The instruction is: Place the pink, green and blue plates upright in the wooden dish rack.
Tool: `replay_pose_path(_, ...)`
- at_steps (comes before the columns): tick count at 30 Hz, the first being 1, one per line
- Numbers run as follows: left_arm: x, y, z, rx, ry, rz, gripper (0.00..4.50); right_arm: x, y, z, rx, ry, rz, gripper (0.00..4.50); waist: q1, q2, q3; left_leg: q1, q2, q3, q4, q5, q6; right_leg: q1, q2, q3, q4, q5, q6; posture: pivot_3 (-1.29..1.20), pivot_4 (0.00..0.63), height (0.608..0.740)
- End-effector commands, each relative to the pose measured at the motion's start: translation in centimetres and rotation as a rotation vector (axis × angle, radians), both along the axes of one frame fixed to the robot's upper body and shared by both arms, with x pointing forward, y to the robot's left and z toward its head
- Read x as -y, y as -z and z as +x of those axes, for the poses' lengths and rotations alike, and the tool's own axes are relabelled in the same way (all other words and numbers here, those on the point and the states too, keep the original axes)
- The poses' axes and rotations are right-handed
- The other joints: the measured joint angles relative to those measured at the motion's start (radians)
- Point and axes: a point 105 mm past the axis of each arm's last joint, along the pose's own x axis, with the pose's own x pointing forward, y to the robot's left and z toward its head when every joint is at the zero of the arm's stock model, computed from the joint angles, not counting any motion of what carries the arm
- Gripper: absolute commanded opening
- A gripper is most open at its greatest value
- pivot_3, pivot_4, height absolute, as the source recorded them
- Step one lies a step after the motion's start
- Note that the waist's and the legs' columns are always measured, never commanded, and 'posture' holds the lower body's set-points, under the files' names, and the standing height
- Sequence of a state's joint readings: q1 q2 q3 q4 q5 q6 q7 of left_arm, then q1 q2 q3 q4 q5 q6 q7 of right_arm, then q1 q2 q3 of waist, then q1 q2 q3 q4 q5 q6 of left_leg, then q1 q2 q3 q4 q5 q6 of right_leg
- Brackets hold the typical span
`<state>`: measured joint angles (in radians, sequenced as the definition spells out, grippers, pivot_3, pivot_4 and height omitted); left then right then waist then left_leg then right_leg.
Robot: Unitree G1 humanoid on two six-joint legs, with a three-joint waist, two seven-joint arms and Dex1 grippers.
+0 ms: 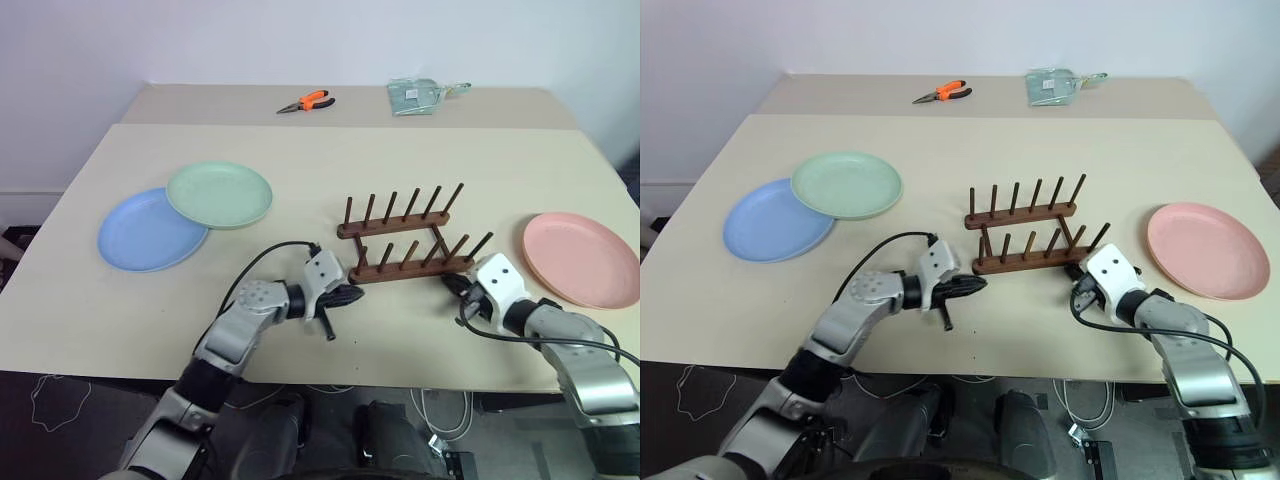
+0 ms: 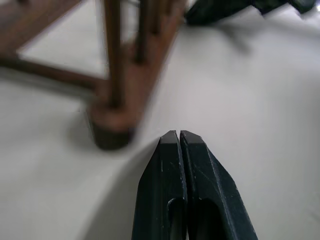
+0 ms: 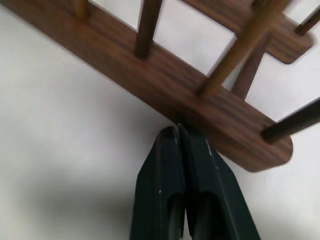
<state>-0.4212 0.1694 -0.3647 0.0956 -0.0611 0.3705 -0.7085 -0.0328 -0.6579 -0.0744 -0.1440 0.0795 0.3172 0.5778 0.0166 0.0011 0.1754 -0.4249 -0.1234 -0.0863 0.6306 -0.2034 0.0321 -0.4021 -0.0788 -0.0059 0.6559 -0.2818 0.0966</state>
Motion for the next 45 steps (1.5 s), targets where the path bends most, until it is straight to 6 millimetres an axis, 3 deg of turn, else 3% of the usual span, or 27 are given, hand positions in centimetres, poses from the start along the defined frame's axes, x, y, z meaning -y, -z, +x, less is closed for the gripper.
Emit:
replay_pose_path(1, -2.0, 1.2, 3.2, 0.027, -0.231, 0.059, 0.05, 0.2, -0.2, 1.3, 0.048, 0.058, -0.028, 0.08, -0.003, 0.000, 0.000, 0.000, 0.000, 0.000, 0.000, 0.000, 0.000, 0.000, 0.000, 0.000, 0.000, 0.000, 0.000, 0.00, 0.150, 0.726)
replay_pose_path(5, -2.8, 1.1, 4.7, 0.041, -0.317, 0.043, 0.05, -0.8, -0.7, 2.7, 0.090, 0.060, -0.021, 0.08, -0.007, 0.000, -0.001, 0.001, 0.000, 0.000, 0.000, 0.000, 0.000, 0.003, 0.000, 0.000, 0.001, 0.001, 0.002, 0.00, 0.150, 0.726)
replay_pose_path(11, -2.7, 1.6, 4.4, 0.044, -0.292, 0.050, 0.05, -0.4, -1.6, 3.6, 0.122, 0.072, -0.029, 0.08, -0.004, 0.000, -0.001, 0.002, 0.000, 0.000, 0.000, 0.000, 0.000, 0.002, 0.000, 0.000, 0.001, 0.002, 0.001, 0.00, 0.150, 0.726)
replay_pose_path(14, -2.1, 1.1, 3.3, 0.050, -0.233, 0.018, 0.00, 0.8, -3.4, 2.8, 0.134, 0.055, -0.010, 0.90, -0.004, 0.000, -0.001, 0.002, 0.000, 0.000, -0.001, 0.000, 0.000, 0.002, 0.000, 0.000, 0.001, 0.002, 0.001, 0.00, 0.150, 0.726)
replay_pose_path(17, -1.8, -0.1, 2.3, 0.056, -0.189, -0.052, 0.00, 3.5, -5.9, 2.0, 0.197, 0.112, -0.053, 2.29, -0.003, 0.001, -0.001, 0.001, 0.000, 0.000, -0.002, 0.000, 0.001, 0.001, 0.000, 0.000, 0.001, 0.002, 0.001, 0.00, 0.150, 0.726)
replay_pose_path(20, -1.6, -1.2, 1.4, 0.056, -0.143, -0.110, 0.00, 5.9, -6.8, 1.1, 0.197, 0.161, -0.163, 3.61, -0.003, 0.001, -0.001, 0.000, 0.000, 0.000, -0.002, 0.000, 0.001, 0.000, 0.000, 0.000, 0.001, 0.002, 0.001, 0.00, 0.150, 0.726)
replay_pose_path(27, -1.0, -2.5, 0.1, 0.068, -0.045, -0.154, 0.00, 9.0, -5.0, 0.0, 0.101, 0.317, -0.279, 3.61, -0.003, 0.001, -0.001, -0.001, 0.000, 0.001, -0.001, 0.000, 0.001, 0.000, 0.000, 0.000, 0.001, 0.001, 0.001, 0.00, 0.150, 0.726)
replay_pose_path(30, -0.8, -3.0, -0.1, 0.071, -0.027, -0.175, 0.00, 9.3, -3.9, 0.0, 0.066, 0.371, -0.264, 3.61, -0.002, 0.001, -0.001, -0.001, 0.000, 0.001, -0.001, 0.000, 0.001, 0.000, -0.001, 0.000, 0.001, 0.001, 0.001, 0.00, 0.150, 0.726)
replay_pose_path(33, -0.7, -3.4, -0.1, 0.075, -0.019, -0.185, 0.00, 9.8, -3.3, 0.2, 0.057, 0.429, -0.268, 2.78, -0.004, 0.001, -0.001, -0.001, 0.000, 0.001, -0.002, 0.000, 0.001, -0.001, -0.001, 0.000, 0.001, 0.001, 0.001, 0.00, 0.150, 0.726)
replay_pose_path(38, -0.6, -4.3, -0.4, 0.077, -0.002, -0.228, 0.00, 10.1, -3.1, 0.6, 0.041, 0.489, -0.230, 0.31, -0.003, 0.001, -0.001, -0.001, 0.000, 0.001, -0.001, 0.000, 0.001, -0.001, -0.001, 0.000, 0.001, 0.001, 0.001, 0.00, 0.150, 0.726)
replay_pose_path(39, -0.6, -4.4, -0.5, 0.078, 0.001, -0.230, 0.00, 10.1, -3.1, 0.7, 0.042, 0.497, -0.222, 0.06, -0.003, 0.001, -0.001, -0.001, 0.000, 0.001, -0.001, 0.000, 0.002, -0.001, 0.000, 0.000, 0.001, 0.001, 0.001, 0.00, 0.150, 0.726)
replay_pose_path(41, -0.7, -4.4, -0.6, 0.078, 0.002, -0.231, 0.00, 10.2, -3.5, 0.9, 0.052, 0.514, -0.208, 0.06, -0.003, 0.001, -0.001, -0.001, 0.000, 0.001, -0.002, 0.001, 0.002, -0.001, 0.000, 0.000, 0.001, 0.001, 0.001, 0.00, 0.150, 0.726)
replay_pose_path(45, -1.0, -4.3, -0.7, 0.077, -0.004, -0.230, 0.00, 9.3, -6.0, 1.9, 0.159, 0.457, -0.214, 0.06, -0.004, 0.001, -0.001, -0.001, 0.000, 0.001, -0.002, 0.001, 0.002, -0.001, -0.001, 0.000, 0.001, 0.001, 0.001, 0.00, 0.150, 0.726)
